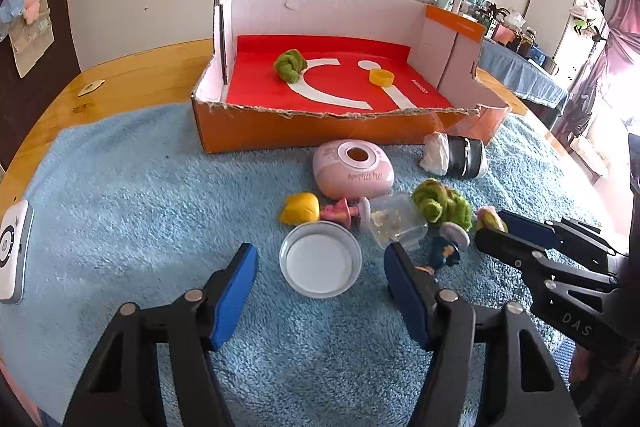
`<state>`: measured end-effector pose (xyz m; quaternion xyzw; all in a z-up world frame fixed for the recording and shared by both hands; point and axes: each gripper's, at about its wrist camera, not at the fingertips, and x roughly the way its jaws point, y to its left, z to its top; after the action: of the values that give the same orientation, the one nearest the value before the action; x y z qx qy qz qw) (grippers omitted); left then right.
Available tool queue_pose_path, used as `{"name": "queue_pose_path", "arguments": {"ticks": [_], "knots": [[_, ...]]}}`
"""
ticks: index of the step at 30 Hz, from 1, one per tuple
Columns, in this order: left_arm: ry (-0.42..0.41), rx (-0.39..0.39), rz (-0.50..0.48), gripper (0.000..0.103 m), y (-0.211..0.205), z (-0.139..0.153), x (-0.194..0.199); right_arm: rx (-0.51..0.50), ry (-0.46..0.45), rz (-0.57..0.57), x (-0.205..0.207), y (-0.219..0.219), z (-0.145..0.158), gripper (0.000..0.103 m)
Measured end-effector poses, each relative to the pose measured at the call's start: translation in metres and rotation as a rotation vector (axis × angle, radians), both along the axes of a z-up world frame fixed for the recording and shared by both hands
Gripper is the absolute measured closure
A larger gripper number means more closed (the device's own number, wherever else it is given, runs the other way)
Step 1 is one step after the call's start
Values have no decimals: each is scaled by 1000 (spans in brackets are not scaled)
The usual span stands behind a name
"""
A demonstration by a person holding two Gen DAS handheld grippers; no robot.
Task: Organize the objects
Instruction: 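Grasp the clear round lid with the left gripper while the right gripper grasps the yellow plush toy, then carry the clear lid in the left gripper into the box while the right gripper carries the plush toy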
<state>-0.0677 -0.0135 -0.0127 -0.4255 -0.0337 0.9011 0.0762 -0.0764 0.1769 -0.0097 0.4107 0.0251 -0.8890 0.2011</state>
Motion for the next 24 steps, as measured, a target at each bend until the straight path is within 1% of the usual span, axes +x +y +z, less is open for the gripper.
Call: {"name": "queue_pose_path", "arguments": {"ticks": [2, 4, 11, 16, 19, 24], "knots": [[-8, 0, -6, 45, 0, -2, 0, 1, 0, 2, 0, 0, 0, 79], [-3, -10, -9, 46, 0, -2, 1, -1, -1, 6, 1, -1, 0, 80], [15, -23, 0, 61, -3, -4, 2, 10, 4, 15, 1, -4, -1, 82], [16, -17, 1, 61, -4, -3, 3, 15, 9, 17, 3, -6, 0, 84], [14, 8, -4, 61, -5, -1, 3, 10, 9, 21, 3, -6, 1, 84], [26, 6, -7, 61, -3, 3, 5, 3, 17, 29, 4, -7, 5, 84]]}}
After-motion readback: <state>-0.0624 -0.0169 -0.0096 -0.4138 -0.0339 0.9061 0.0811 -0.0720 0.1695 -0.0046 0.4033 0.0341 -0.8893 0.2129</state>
